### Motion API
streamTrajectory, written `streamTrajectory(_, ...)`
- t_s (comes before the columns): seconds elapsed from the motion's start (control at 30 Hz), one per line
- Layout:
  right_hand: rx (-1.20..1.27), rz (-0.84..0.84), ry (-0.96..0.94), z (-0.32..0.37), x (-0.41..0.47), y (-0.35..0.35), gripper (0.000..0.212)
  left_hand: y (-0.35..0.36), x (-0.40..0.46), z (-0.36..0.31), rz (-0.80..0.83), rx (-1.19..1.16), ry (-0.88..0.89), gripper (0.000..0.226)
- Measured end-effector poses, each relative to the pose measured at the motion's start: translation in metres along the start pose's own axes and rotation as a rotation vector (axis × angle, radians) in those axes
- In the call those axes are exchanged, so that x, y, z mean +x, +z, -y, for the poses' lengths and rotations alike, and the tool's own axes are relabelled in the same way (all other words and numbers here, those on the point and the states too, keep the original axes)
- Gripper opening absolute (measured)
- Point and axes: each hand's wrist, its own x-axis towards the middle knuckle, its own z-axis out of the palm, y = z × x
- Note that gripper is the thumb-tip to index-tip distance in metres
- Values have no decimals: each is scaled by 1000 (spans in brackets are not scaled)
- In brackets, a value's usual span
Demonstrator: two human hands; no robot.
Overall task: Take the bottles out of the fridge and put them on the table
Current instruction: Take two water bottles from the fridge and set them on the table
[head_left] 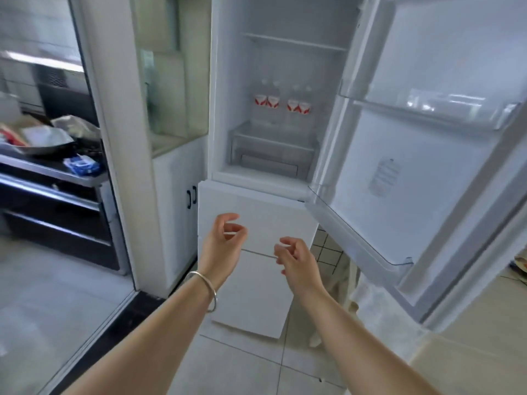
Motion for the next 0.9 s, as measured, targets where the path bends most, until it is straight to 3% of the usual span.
streamTrajectory(0.2,28,88,16,27,94,44,26,-15,94,30,18,-21,-23,28)
streamTrajectory(0.43,105,-64,-31,47,264,85,29,5,243,48,23,12,13,27)
streamTrajectory(0.77,202,-129,-104,94,471,105,23,49,452,37,104,109,95,28)
streamTrajectory(0.9,203,-234,-168,96,539,105,24,72,533,45,43,19,92,31)
